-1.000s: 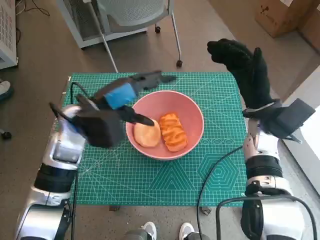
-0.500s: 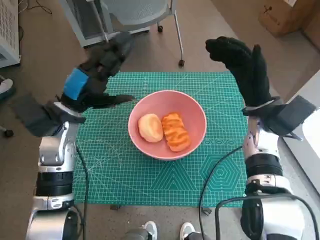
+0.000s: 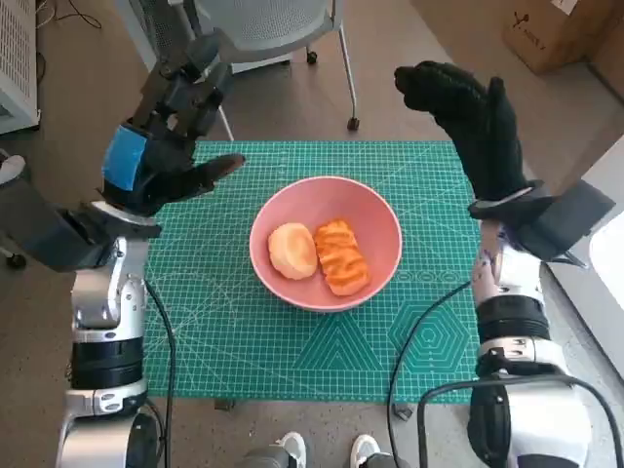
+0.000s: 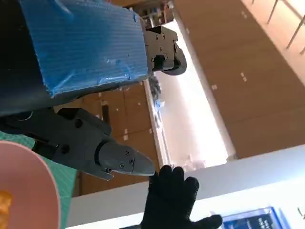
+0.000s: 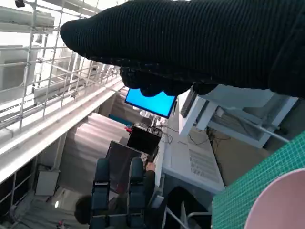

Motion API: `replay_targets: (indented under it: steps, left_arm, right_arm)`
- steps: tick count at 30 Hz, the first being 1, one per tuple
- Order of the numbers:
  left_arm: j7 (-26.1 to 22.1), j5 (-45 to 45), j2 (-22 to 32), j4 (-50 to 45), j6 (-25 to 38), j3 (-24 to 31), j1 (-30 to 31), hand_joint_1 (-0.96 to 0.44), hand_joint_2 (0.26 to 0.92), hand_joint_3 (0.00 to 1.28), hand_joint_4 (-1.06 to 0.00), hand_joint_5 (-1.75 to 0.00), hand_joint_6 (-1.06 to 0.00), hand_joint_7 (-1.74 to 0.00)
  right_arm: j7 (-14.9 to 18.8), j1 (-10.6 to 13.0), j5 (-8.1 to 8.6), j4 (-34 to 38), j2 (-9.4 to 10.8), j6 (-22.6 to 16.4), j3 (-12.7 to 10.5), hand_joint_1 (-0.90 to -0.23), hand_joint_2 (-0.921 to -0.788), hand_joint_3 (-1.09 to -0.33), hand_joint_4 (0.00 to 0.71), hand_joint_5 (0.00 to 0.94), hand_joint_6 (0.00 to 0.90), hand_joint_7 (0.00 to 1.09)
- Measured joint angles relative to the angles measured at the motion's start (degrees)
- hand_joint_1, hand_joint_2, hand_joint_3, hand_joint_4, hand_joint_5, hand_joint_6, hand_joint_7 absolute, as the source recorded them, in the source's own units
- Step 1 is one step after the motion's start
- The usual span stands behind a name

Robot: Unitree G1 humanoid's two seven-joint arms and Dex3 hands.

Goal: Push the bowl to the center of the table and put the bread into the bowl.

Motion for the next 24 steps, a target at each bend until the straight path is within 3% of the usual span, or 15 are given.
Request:
replay_targets:
  steps: [24]
  left_arm:
    - [4.8,2.7,-2.9,0.0,-4.4,-1.0,0.0,-0.50,0.919,0.26,-0.16,-0.05,0.00,-0.58]
  right_arm:
    - [-3.6,0.0,-0.98,-1.1,0.0,1.0,1.7,-0.669,-0.921,-0.628,0.203,0.003,0.370,0.02]
